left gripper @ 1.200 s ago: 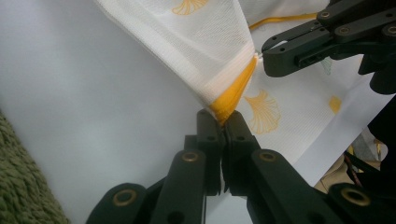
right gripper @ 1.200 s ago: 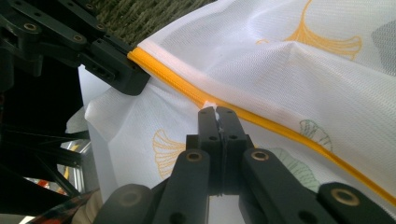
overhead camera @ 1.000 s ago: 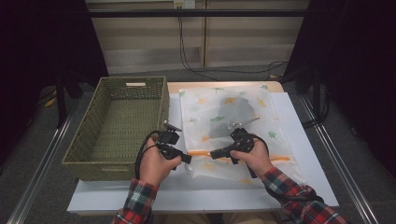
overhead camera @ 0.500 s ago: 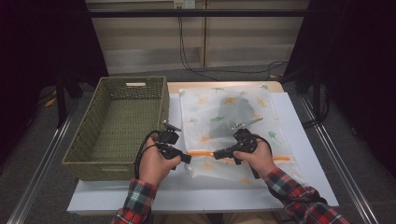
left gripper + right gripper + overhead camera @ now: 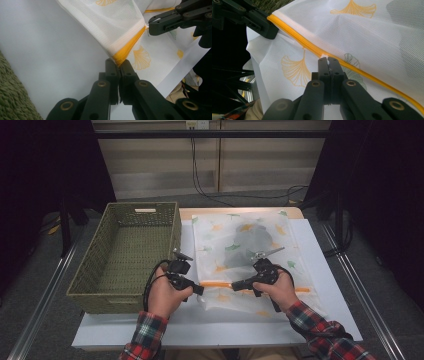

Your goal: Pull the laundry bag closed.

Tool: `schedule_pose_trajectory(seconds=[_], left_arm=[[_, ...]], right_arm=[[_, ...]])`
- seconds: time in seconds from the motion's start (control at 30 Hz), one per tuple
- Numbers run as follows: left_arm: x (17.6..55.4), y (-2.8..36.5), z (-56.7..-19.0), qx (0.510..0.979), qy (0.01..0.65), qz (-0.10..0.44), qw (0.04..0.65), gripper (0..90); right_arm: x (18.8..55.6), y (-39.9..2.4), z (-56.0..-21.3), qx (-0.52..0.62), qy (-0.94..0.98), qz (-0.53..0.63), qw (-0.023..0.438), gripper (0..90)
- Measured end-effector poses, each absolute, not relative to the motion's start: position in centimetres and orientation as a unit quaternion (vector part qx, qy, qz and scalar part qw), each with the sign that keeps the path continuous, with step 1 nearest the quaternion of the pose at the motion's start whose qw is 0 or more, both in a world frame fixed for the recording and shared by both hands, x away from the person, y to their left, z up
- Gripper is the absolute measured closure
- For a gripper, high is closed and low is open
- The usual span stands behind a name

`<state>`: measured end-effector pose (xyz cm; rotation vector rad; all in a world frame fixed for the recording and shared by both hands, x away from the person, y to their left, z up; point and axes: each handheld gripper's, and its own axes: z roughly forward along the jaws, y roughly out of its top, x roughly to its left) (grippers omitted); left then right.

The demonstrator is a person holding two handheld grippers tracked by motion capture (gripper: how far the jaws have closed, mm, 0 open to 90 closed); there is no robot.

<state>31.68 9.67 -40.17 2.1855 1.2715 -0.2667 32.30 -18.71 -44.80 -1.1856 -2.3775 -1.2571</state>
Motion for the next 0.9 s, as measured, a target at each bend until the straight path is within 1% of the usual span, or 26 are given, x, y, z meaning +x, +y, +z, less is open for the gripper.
schedule_pose_trajectory(seconds=[0.2, 0.27, 0.43, 0.53, 0.67, 0.77, 0.83, 0.9], left_arm=[[31.7, 9.9, -40.0, 0.824, 0.475, -0.094, 0.295, 87.1], [31.7, 9.8, -40.0, 0.82, 0.478, -0.103, 0.297, 87.1], [31.8, 9.9, -40.0, 0.82, 0.48, -0.099, 0.297, 87.1], [31.8, 9.9, -39.9, 0.822, 0.476, -0.107, 0.295, 87.1], [31.8, 9.9, -39.9, 0.819, 0.481, -0.103, 0.297, 87.1], [31.8, 9.9, -39.9, 0.82, 0.48, -0.102, 0.295, 87.1], [31.9, 10.1, -39.8, 0.823, 0.476, -0.103, 0.293, 87.1], [31.9, 10.1, -39.8, 0.819, 0.48, -0.102, 0.297, 87.1]], right_arm=[[32.4, -19.0, -44.9, -0.404, -0.805, -0.423, 0.098, 90.0], [32.3, -19.2, -45.0, -0.406, -0.802, -0.426, 0.102, 90.0], [32.3, -19.3, -44.9, -0.403, -0.806, -0.423, 0.094, 90.0], [32.2, -19.5, -44.9, -0.407, -0.801, -0.427, 0.1, 90.0], [32.2, -19.7, -45.1, -0.408, -0.804, -0.423, 0.096, 90.0], [32.2, -19.9, -45.1, -0.411, -0.798, -0.428, 0.104, 90.0], [32.1, -20.0, -45.0, -0.411, -0.806, -0.416, 0.092, 90.0], [32.1, -20.2, -45.1, -0.411, -0.803, -0.421, 0.097, 90.0]])
